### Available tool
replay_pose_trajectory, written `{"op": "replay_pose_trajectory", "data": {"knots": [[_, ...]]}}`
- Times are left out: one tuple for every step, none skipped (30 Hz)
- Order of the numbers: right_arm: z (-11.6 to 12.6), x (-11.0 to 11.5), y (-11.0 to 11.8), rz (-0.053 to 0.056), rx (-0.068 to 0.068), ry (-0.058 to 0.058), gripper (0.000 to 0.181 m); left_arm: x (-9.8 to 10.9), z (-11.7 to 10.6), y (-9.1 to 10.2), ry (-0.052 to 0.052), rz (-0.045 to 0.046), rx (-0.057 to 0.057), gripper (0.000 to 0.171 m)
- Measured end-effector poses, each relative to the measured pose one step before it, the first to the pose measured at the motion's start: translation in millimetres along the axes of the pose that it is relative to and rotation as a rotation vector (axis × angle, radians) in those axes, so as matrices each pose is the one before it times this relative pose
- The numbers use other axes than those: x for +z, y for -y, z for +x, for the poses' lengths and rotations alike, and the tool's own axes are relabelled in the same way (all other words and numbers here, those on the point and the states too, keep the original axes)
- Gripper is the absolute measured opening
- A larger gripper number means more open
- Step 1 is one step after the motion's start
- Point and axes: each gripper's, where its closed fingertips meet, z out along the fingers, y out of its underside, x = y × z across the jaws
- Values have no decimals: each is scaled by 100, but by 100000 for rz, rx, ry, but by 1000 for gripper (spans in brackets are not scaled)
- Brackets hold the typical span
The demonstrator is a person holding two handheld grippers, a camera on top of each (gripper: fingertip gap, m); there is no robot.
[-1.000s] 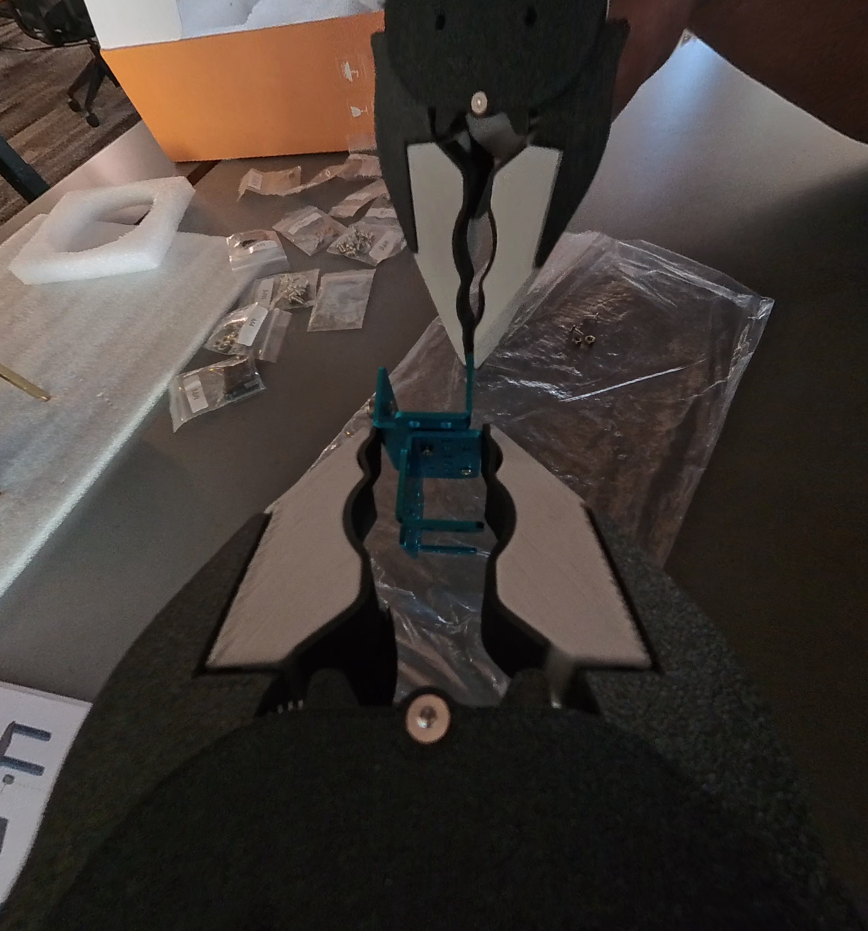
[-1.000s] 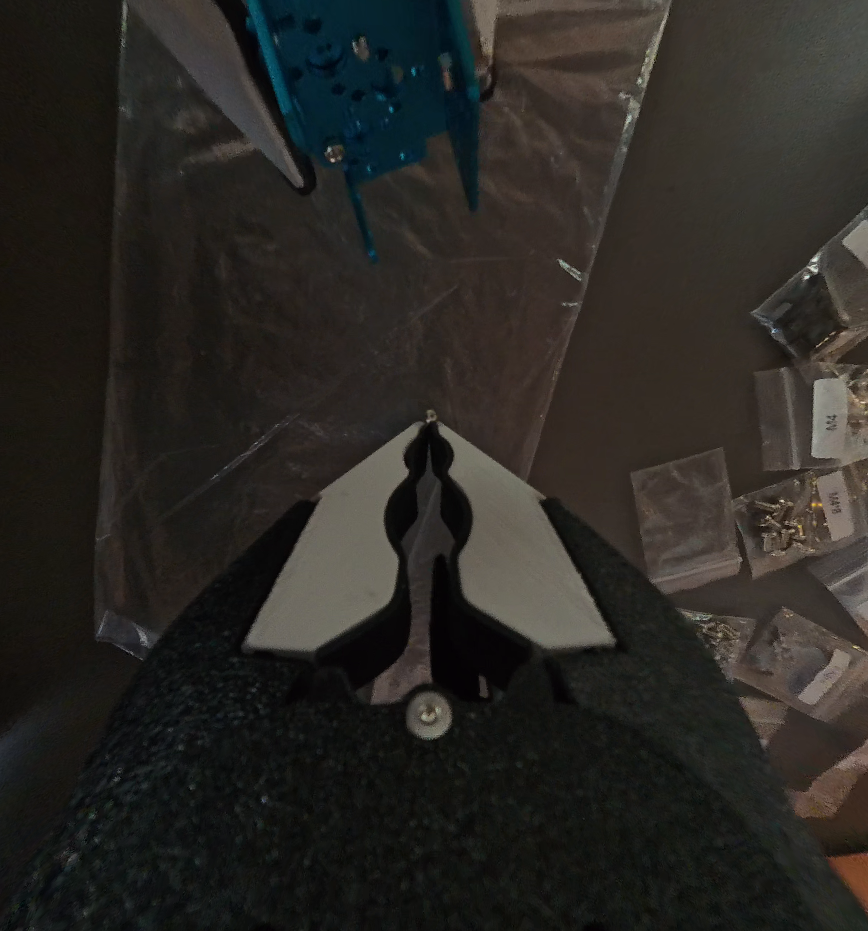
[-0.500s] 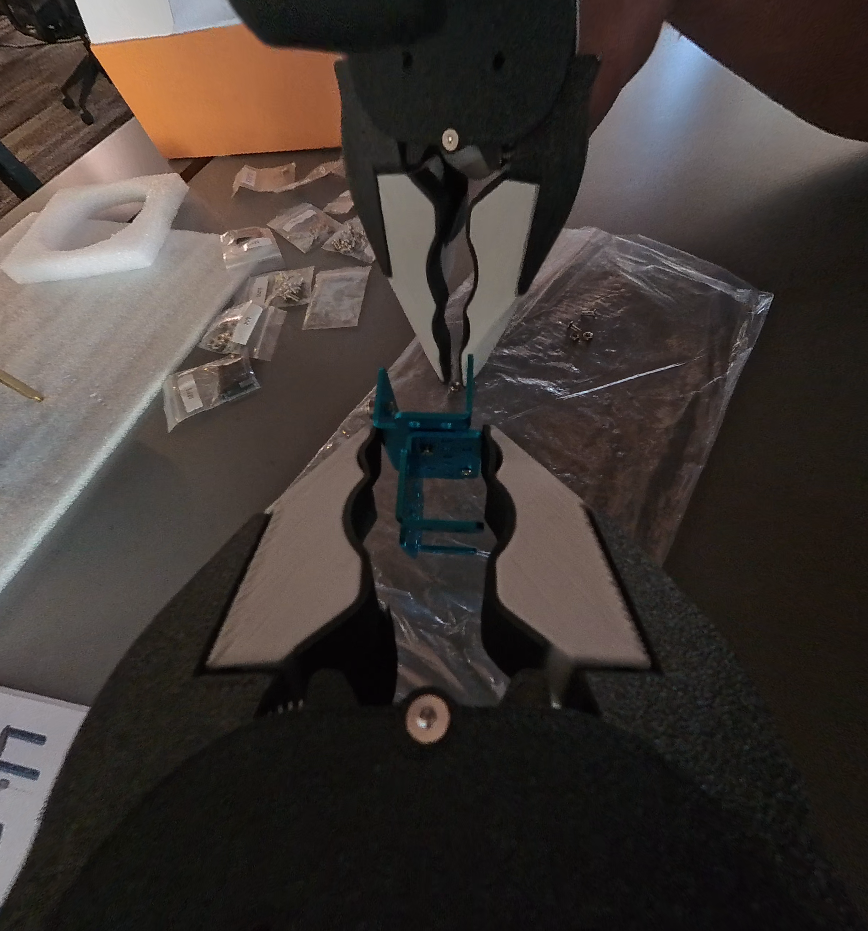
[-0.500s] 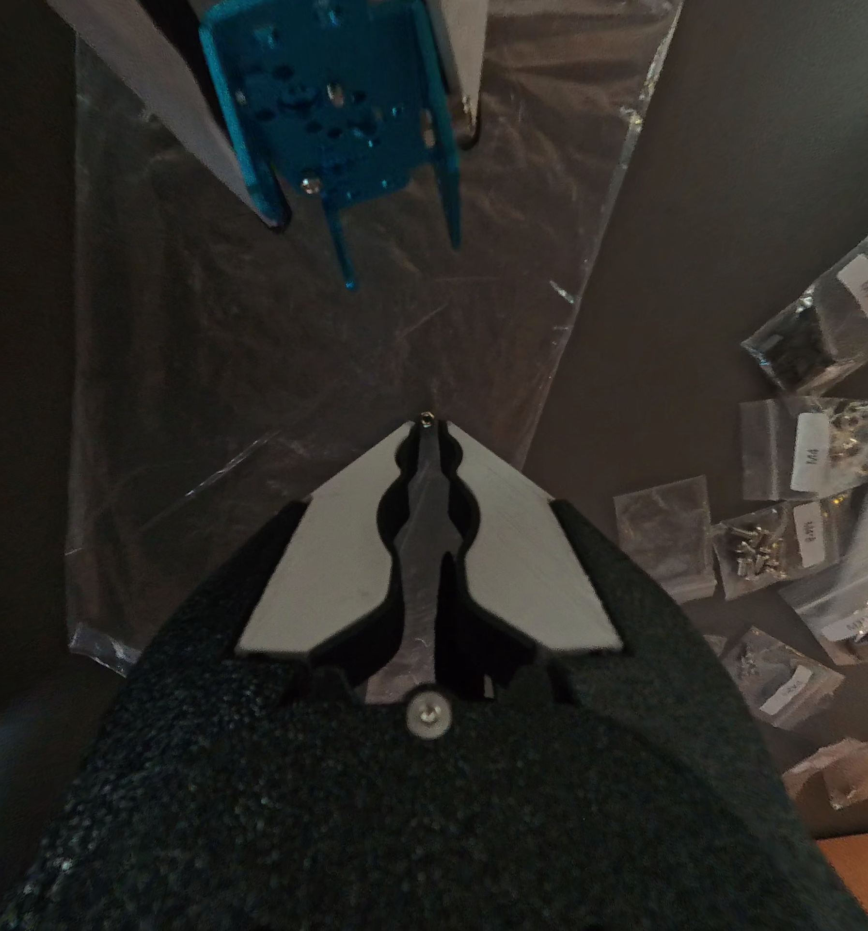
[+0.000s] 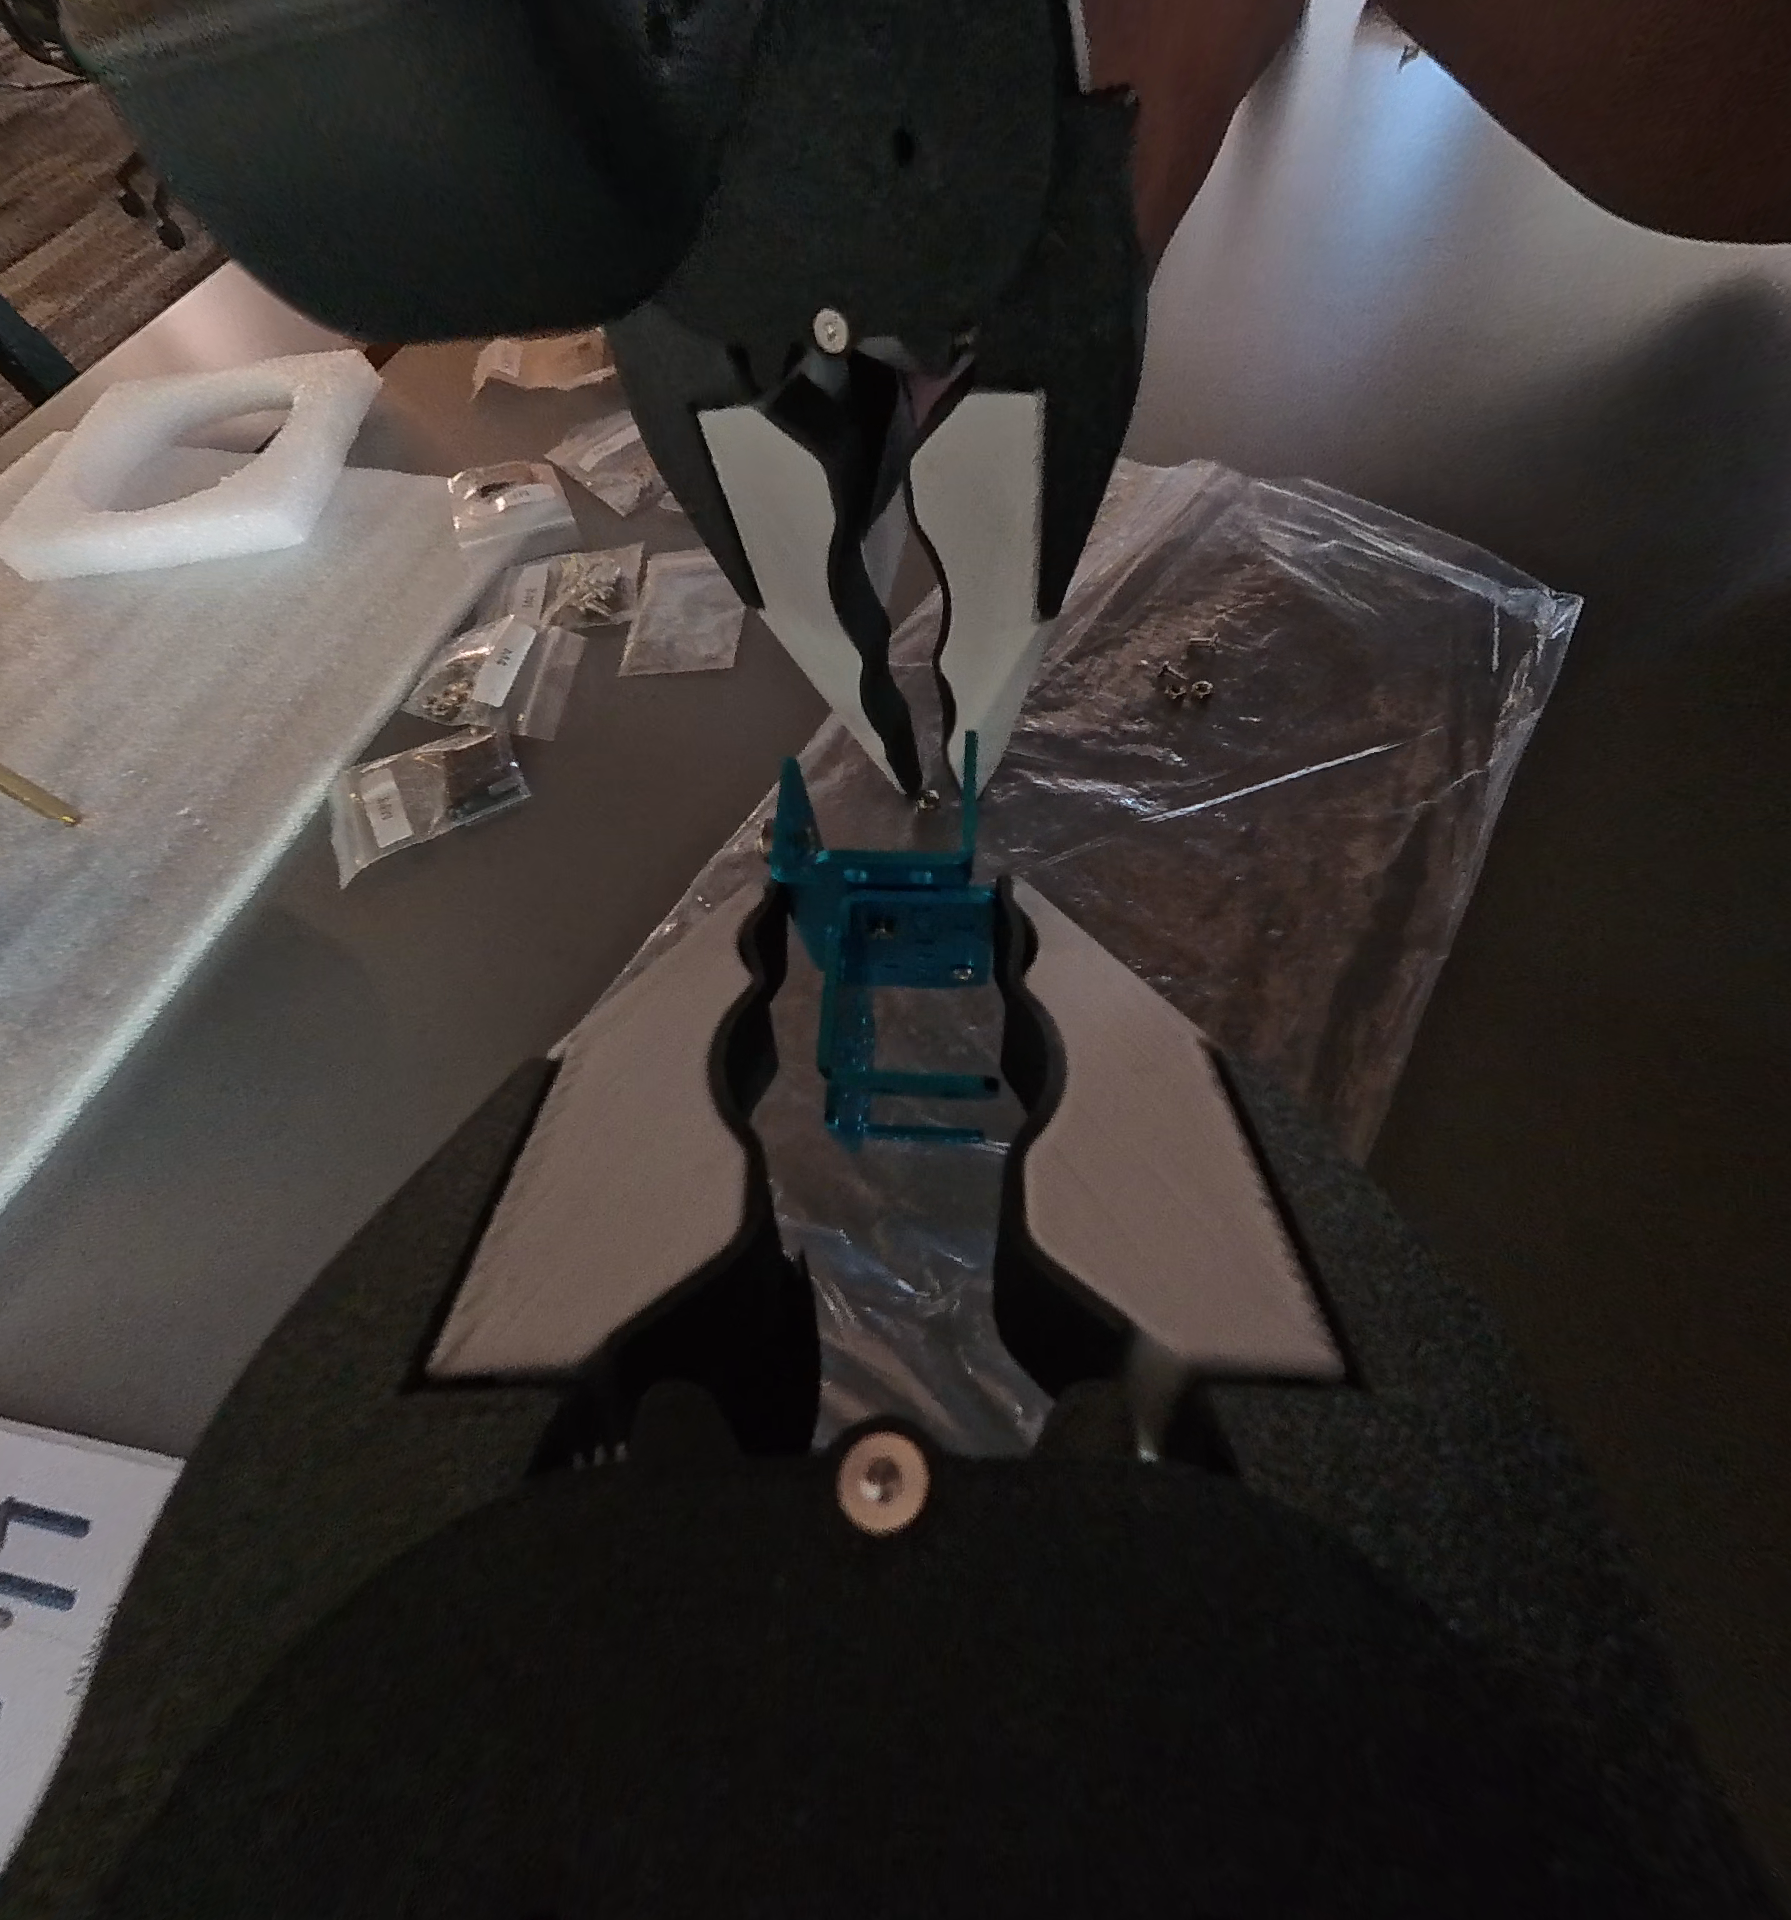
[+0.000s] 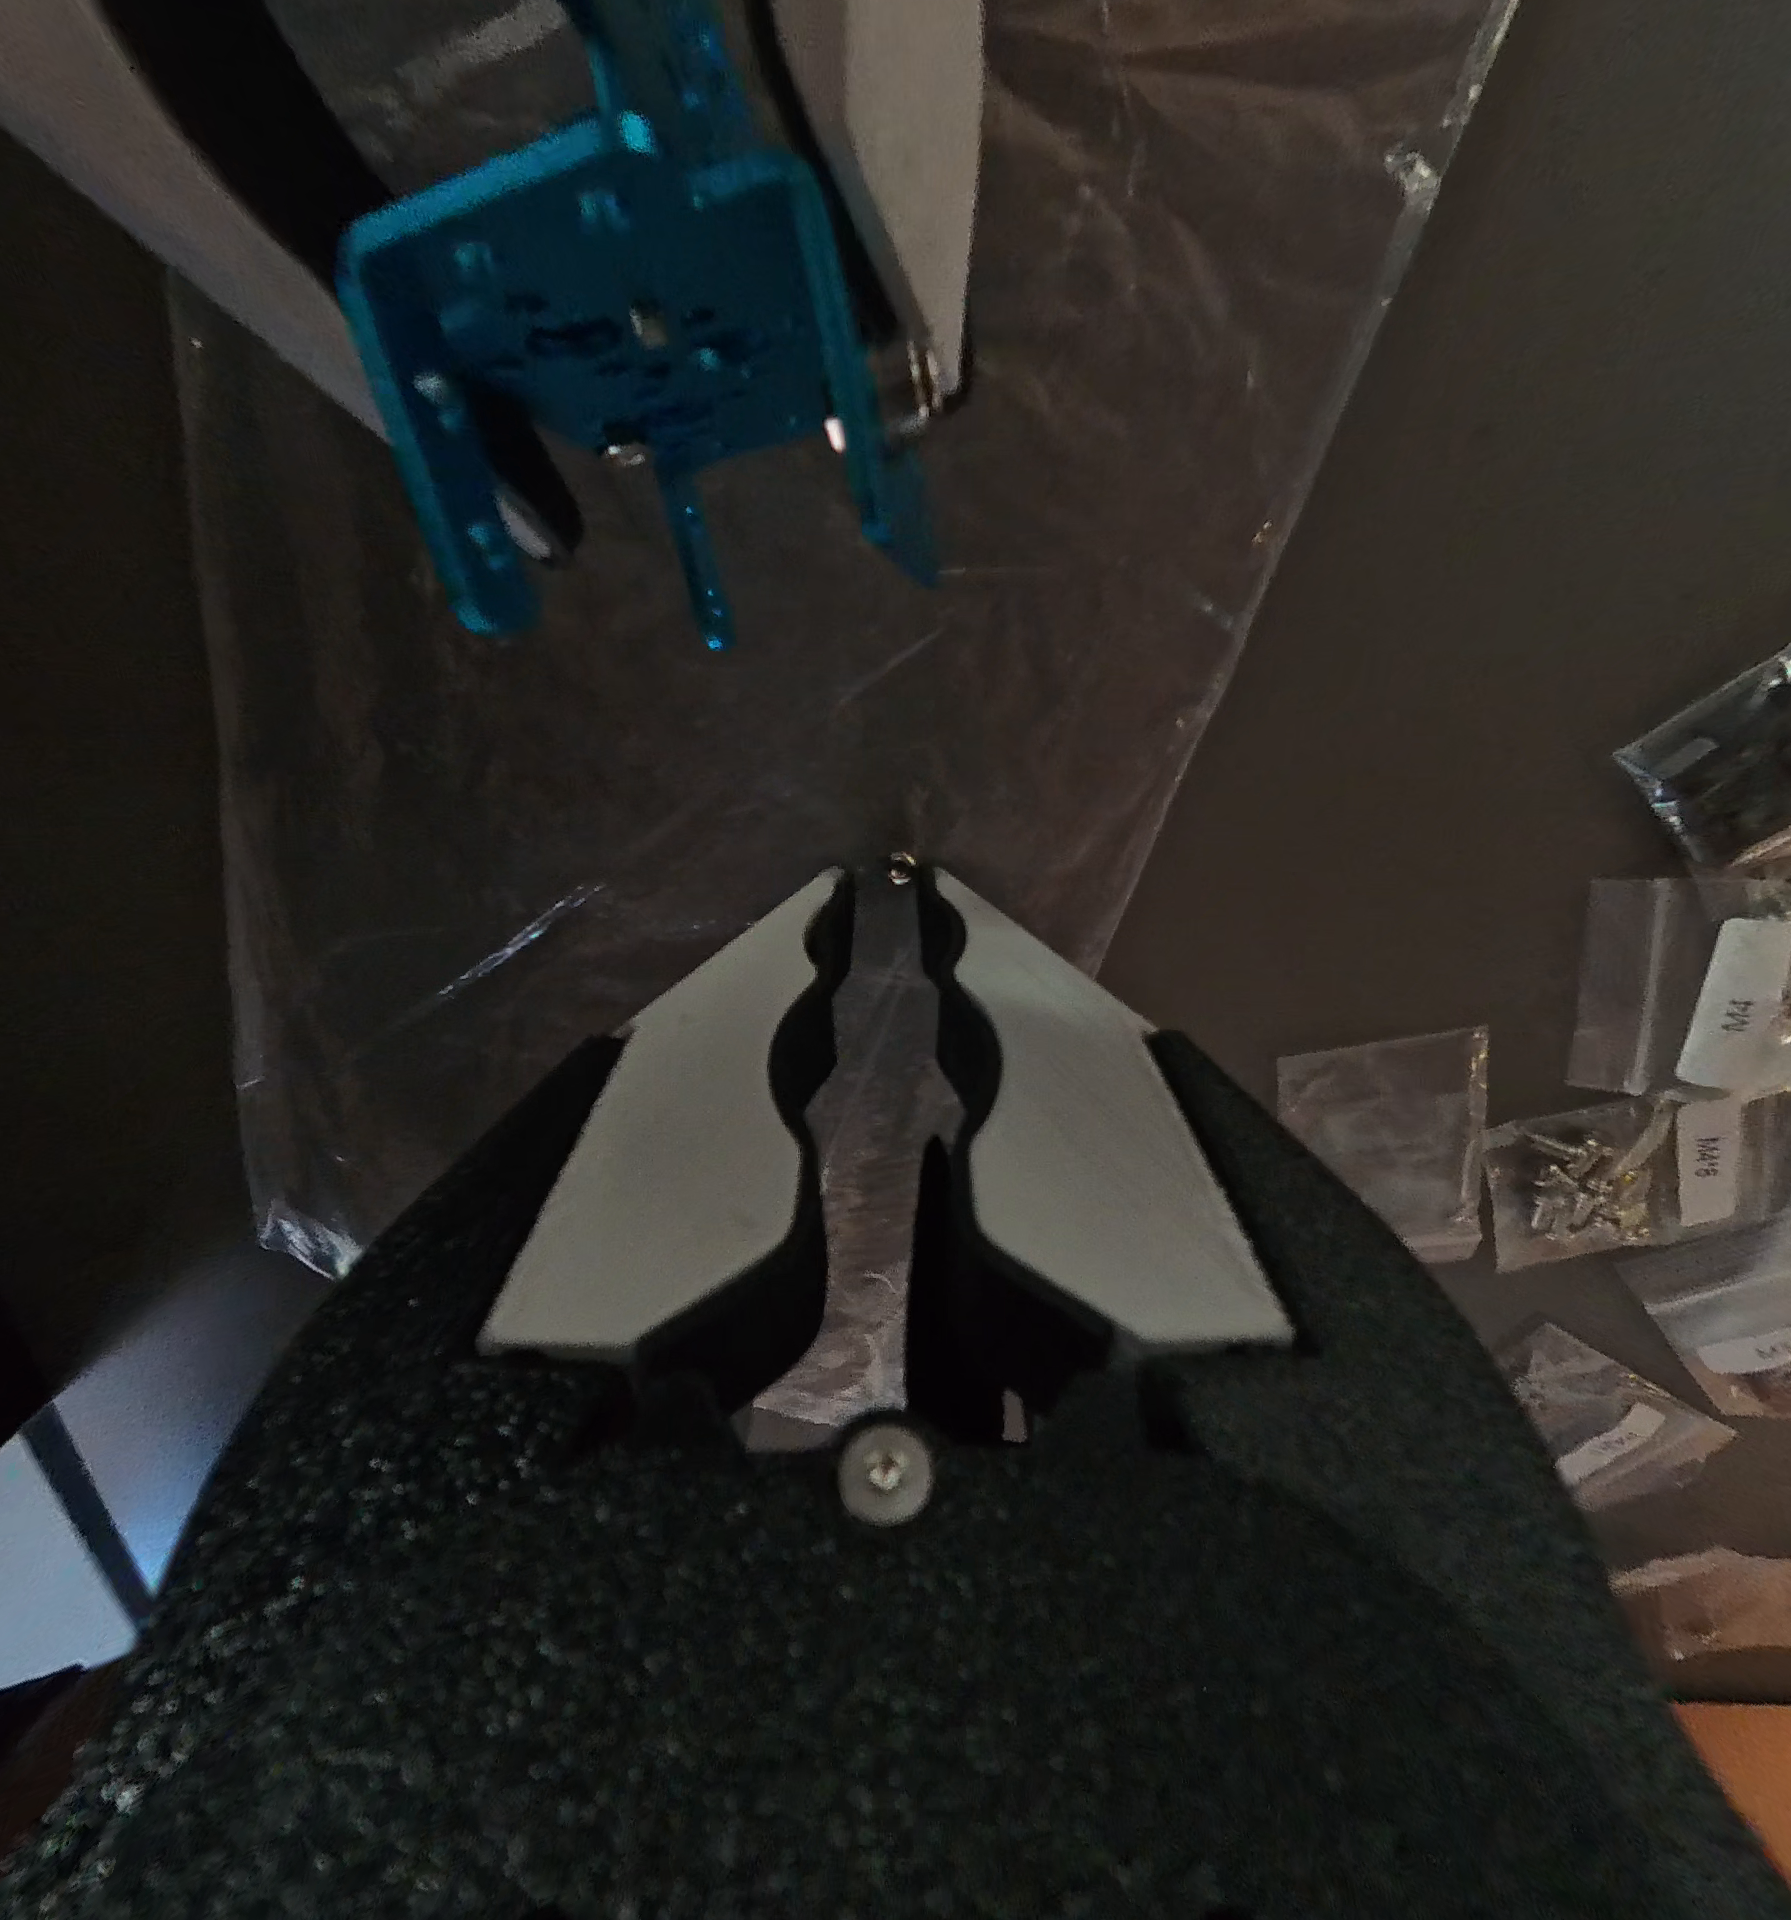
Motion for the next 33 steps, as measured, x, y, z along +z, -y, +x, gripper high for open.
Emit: {"op": "replay_pose_trajectory", "data": {"knots": [[-105,-22,-6,-128,1188,1187,14,-14,-12,-3,-118,-15,-177,39],[-54,-10,16,4,1840,955,14,-11,-24,-16,-30,-43,-158,39],[-44,-3,42,184,2449,1285,15,4,-11,-15,-32,-25,-48,39],[-26,-21,-6,-347,2446,1175,16,22,2,-29,-127,-33,-152,39],[58,4,8,-458,2760,358,15,51,1,-39,-254,-21,-437,39],[43,2,37,-235,3148,41,14,63,42,-62,-443,-108,-479,39],[204,30,42,-108,2427,-1738,11,51,49,-68,-381,-139,-283,39],[243,37,0,242,1229,-2705,6,34,39,-67,-186,-180,-118,39],[77,6,-11,905,1256,-1287,4,32,43,-52,-205,-141,-11,39],[-19,1,7,1351,2630,510,4,20,69,-20,-383,-98,-66,39],[11,-10,-1,1297,2770,972,4,22,45,-5,-223,55,-179,39],[19,5,23,1189,1287,498,4,9,25,-2,-242,63,-151,39],[15,2,21,786,495,-12,4,23,17,-18,-171,-59,-177,39],[2,-1,-2,413,-63,-560,4,17,-32,-44,17,-36,-236,39],[0,-8,-3,519,-1148,-1130,4,14,-59,-34,81,-12,-285,39],[5,1,0,830,-1195,-1110,4,2,-41,-38,-6,-107,-229,39],[1,-12,-4,1098,-648,-720,3,-25,-85,2,321,89,-132,39],[17,1,19,1618,-1150,-685,3,-37,-88,47,369,255,-72,39],[40,-22,1,1870,-115,-349,3,-40,-37,27,13,76,-92,39],[91,-44,-68,1686,-231,-359,3,-40,-74,21,219,136,-108,39],[46,-114,-78,2206,-711,-290,2,-36,-70,30,300,188,-36,39],[26,-211,14,2726,394,335,0,-18,-54,3,84,62,-110,39],[26,-239,65,3014,659,579,0,8,-39,-29,-76,-42,-266,39],[12,-191,-50,2469,300,325,0,28,-13,-48,-132,-134,-225,39],[157,-83,-352,-15,833,-591,0,46,-5,-71,-62,-263,-45,39],[145,-50,-367,-907,206,-1010,0,44,6,-54,-33,-218,15,39],[-173,-24,-131,20,-547,437,0,46,44,-36,-195,-62,-65,39],[-282,-30,-30,1,-438,1129,0,48,96,-24,-416,-88,-88,39],[-82,-24,-48,-441,-427,-110,0,53,78,-27,-259,-151,125,39],[35,27,-178,-1260,-697,-756,0,39,65,-25,23,-95,332,39],[55,86,-302,-2094,-674,-643,0,27,69,-13,-87,-125,329,39],[64,86,-322,-1971,-185,-358,0,23,71,-4,-193,-111,221,39],[-52,16,-85,-331,-67,539,0,0,20,22,125,67,159,39]]}}
